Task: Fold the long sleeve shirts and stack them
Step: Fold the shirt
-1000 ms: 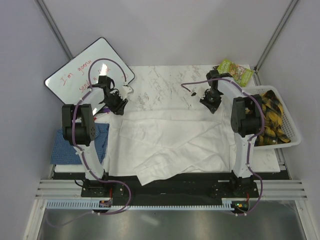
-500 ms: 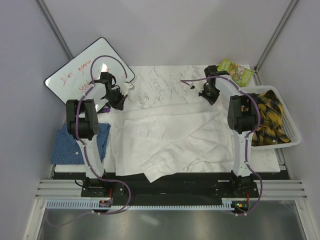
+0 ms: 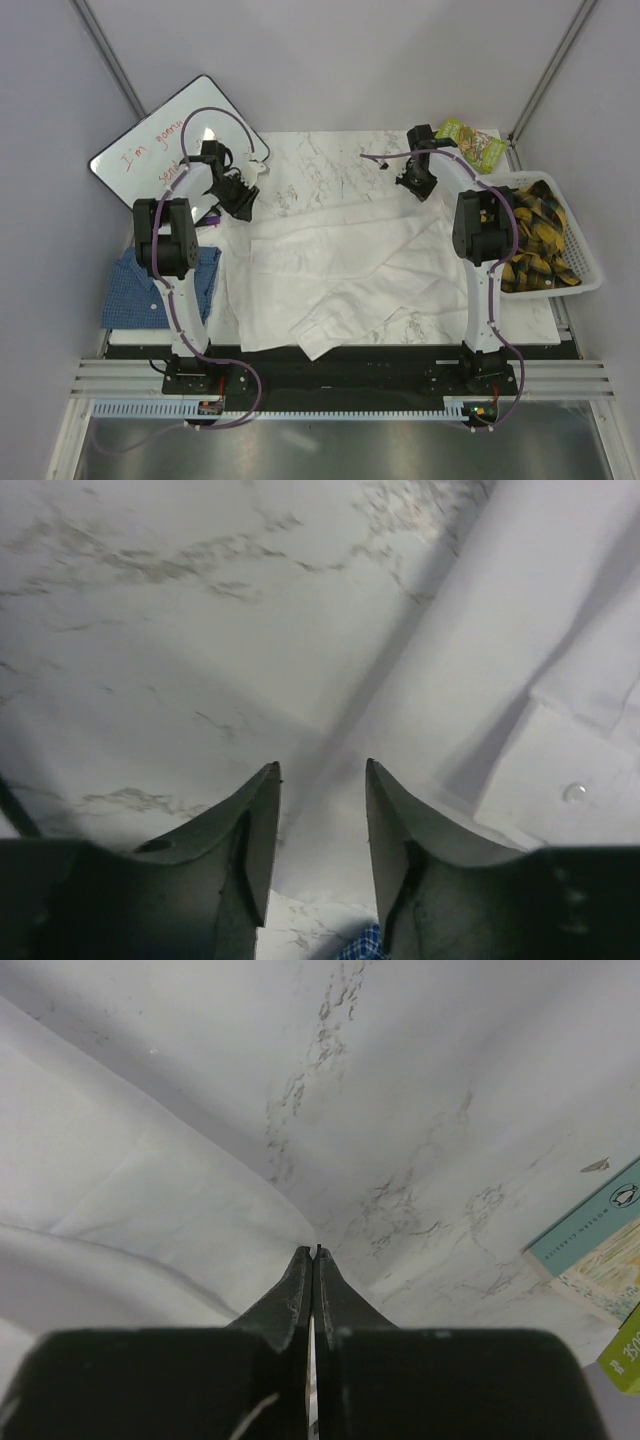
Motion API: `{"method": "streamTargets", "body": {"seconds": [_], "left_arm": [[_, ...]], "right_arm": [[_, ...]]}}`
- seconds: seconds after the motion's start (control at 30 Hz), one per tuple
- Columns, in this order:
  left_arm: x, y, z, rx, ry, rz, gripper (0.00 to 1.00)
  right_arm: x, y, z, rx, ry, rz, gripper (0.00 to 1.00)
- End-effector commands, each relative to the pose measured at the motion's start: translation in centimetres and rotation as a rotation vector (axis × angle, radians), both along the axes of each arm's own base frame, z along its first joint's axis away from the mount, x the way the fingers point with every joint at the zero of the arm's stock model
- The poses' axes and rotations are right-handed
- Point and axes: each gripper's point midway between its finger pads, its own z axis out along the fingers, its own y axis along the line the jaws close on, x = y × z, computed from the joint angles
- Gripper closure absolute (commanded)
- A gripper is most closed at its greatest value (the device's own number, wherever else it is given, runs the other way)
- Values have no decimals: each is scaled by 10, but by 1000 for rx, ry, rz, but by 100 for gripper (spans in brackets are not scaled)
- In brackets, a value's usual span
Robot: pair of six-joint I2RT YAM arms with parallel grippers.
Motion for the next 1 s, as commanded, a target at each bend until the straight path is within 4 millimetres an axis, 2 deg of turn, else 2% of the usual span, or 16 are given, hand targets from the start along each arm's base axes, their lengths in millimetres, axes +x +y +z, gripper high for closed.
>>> {"method": "streamTargets", "body": {"seconds": [0.0,0.17,0.23,0.33,0.37,0.43,0.47,0.5,0.67,0.7,0.73,0.8,0.83,0.87,0.93,0.97], "left_arm": [[-45,4,1,45,69,-108,45],[-49,14,-11,102,97,-106,40],[-48,14,-13,111,96,-115,47],[-41,14,-18,124,97,-119,65],[-36,13,-18,125,92,-117,74],[-30,11,-17,115,85,-113,84],[-23,10,-15,106,72,-105,94],[-19,9,-14,101,69,-99,98],[20,6,-3,89,1,-31,98],[26,8,-8,91,0,-19,98],[30,7,-5,89,-8,-10,98],[40,6,3,81,-34,14,91],[41,3,7,64,-36,22,78],[40,0,13,45,-45,20,71],[31,-13,41,-31,-79,-2,56],[26,-18,51,-59,-89,-10,53]], "right_arm": [[-1,-1,19,-11,-32,-5,100],[-7,-7,18,-38,-21,-2,100],[-10,-11,16,-49,-11,-3,100],[-13,-19,15,-56,-4,-12,100],[-13,-19,14,-58,-4,-11,100],[-13,-22,12,-58,1,-17,100],[-12,-22,12,-58,-1,-17,100],[-11,-22,12,-57,-5,-18,100],[1,-19,7,-44,-28,-43,100],[5,-18,8,-38,-38,-45,100],[6,-17,5,-34,-33,-53,96],[10,-12,10,-9,-47,-57,73],[9,-8,14,15,-45,-63,56],[8,-4,20,38,-48,-58,47],[2,10,43,112,-60,-41,32],[-3,15,51,139,-55,-32,30]]}}
